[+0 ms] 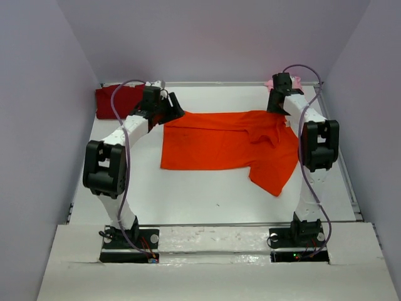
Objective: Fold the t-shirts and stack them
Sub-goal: Fold the flattened tshirt in 1/3 of the way
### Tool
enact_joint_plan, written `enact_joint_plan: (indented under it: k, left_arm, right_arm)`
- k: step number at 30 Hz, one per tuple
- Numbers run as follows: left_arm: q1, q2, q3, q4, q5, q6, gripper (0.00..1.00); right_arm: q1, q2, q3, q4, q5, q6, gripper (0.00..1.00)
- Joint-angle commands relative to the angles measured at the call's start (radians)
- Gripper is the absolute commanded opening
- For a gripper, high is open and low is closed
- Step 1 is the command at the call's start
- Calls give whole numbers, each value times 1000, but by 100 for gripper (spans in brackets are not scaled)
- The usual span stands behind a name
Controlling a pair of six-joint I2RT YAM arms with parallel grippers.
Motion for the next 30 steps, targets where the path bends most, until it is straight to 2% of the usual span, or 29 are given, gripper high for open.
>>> enact_joint_plan:
  k: [1, 3, 10, 14, 18, 23, 30]
  left_arm:
    - [-11, 123, 5, 121, 13, -71, 74]
    - [-13, 202, 39, 133, 12, -89, 74]
    - [-34, 403, 216, 106, -45, -99, 73]
    - [-36, 483, 323, -4, -94, -72, 73]
    - [-36, 558, 445, -136, -151, -40, 73]
    - [-15, 571, 472, -198, -165, 18, 73]
    - [-2, 496, 365, -210, -146, 23, 73]
  right_arm:
    - [11, -234, -87, 47, -270, 61, 63]
    - [34, -288, -176, 87, -315, 76, 66]
    - [122, -467, -385, 176, -403, 109, 66]
    - [157, -533, -507, 222, -441, 121, 66]
    - [166, -544, -535, 250, -468, 136, 65]
    - [166, -523, -520, 245, -456, 124, 65]
    - [166, -509, -503, 242, -426, 118, 65]
